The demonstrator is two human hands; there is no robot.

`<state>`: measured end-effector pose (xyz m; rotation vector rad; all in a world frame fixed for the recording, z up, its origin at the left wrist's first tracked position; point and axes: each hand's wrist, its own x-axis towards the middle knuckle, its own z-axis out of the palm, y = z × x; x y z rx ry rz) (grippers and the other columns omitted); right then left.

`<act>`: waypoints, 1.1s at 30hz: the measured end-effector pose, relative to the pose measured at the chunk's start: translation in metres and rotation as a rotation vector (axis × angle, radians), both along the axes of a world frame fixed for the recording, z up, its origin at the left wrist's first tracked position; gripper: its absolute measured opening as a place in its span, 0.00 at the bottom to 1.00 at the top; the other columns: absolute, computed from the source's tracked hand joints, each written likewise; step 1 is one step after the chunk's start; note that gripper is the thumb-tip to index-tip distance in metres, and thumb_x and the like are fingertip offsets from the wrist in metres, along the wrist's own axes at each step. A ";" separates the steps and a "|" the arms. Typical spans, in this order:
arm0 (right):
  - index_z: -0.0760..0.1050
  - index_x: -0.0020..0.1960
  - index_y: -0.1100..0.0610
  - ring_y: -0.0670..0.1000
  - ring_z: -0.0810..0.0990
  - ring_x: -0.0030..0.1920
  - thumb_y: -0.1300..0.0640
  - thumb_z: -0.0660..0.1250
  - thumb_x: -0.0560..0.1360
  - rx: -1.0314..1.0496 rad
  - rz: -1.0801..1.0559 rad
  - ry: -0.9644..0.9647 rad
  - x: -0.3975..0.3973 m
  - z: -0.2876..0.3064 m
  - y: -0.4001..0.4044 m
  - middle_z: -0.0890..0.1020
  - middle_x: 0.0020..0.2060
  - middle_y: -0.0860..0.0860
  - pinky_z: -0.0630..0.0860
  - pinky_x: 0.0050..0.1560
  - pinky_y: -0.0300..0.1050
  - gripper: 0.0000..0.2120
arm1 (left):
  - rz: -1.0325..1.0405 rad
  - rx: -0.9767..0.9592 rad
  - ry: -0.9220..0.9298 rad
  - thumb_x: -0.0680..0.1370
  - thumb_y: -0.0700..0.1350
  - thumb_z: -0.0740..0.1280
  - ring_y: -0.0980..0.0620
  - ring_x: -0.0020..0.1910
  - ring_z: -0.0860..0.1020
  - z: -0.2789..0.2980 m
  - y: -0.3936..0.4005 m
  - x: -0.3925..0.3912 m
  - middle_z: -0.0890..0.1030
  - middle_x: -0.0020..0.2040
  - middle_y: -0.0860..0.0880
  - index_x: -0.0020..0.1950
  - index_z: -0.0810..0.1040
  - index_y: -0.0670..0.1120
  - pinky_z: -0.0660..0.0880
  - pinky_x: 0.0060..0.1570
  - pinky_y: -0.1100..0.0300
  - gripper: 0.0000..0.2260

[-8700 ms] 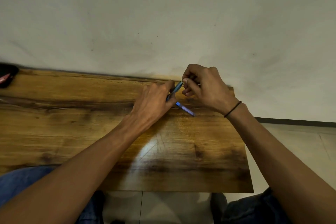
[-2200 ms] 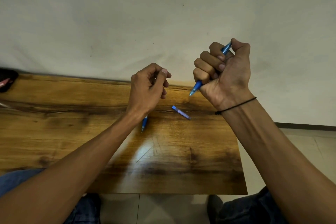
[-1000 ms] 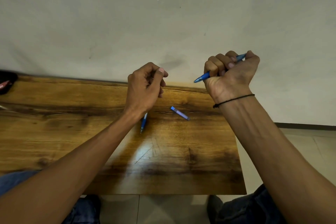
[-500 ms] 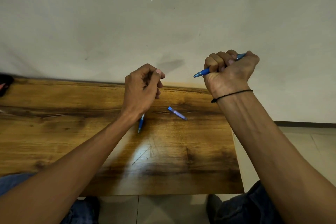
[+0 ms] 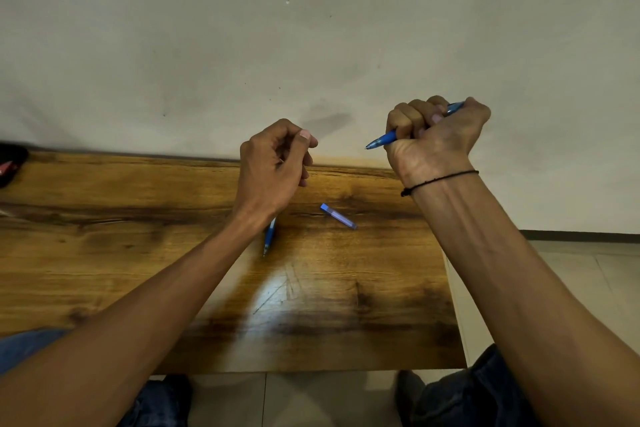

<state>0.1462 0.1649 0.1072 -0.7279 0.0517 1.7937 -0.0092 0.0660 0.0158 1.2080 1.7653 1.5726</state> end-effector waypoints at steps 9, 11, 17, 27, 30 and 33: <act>0.60 0.29 0.56 0.48 0.53 0.20 0.46 0.53 0.83 -0.018 -0.029 0.014 0.002 -0.003 0.005 0.60 0.21 0.48 0.51 0.21 0.35 0.26 | -0.008 -0.005 0.009 0.86 0.44 0.65 0.55 0.31 0.81 0.003 0.003 0.004 0.83 0.36 0.48 0.51 0.84 0.45 0.79 0.31 0.63 0.09; 0.61 0.30 0.56 0.48 0.53 0.20 0.44 0.53 0.84 -0.023 -0.061 0.022 0.004 -0.005 0.007 0.60 0.21 0.48 0.51 0.22 0.35 0.26 | -0.015 -0.006 0.018 0.86 0.44 0.65 0.55 0.31 0.81 0.003 0.003 0.004 0.83 0.37 0.48 0.51 0.84 0.45 0.79 0.32 0.63 0.09; 0.60 0.30 0.55 0.48 0.53 0.21 0.48 0.51 0.84 -0.028 -0.118 0.003 0.007 -0.003 0.014 0.59 0.23 0.48 0.52 0.23 0.34 0.24 | -0.013 -0.014 0.020 0.86 0.44 0.65 0.56 0.31 0.81 0.003 0.004 0.007 0.83 0.37 0.47 0.50 0.84 0.45 0.79 0.32 0.64 0.09; 0.58 0.30 0.55 0.48 0.52 0.20 0.47 0.51 0.83 -0.019 -0.100 -0.005 -0.001 0.000 0.013 0.59 0.22 0.48 0.53 0.20 0.35 0.24 | -0.003 -0.013 0.043 0.86 0.44 0.65 0.55 0.32 0.82 0.002 0.003 0.006 0.83 0.37 0.48 0.51 0.84 0.45 0.79 0.32 0.64 0.09; 0.59 0.30 0.55 0.48 0.52 0.20 0.48 0.51 0.83 -0.016 -0.114 -0.003 0.000 0.001 0.014 0.59 0.22 0.48 0.52 0.21 0.34 0.24 | -0.002 -0.014 0.049 0.86 0.44 0.65 0.55 0.32 0.82 0.003 0.003 0.006 0.83 0.37 0.48 0.51 0.84 0.45 0.79 0.32 0.65 0.09; 0.59 0.30 0.55 0.48 0.53 0.20 0.48 0.50 0.83 -0.006 -0.115 -0.009 0.000 0.001 0.014 0.59 0.23 0.48 0.52 0.22 0.34 0.24 | -0.006 -0.014 0.055 0.86 0.44 0.65 0.55 0.32 0.82 0.003 0.003 0.006 0.83 0.38 0.48 0.52 0.84 0.45 0.79 0.32 0.66 0.09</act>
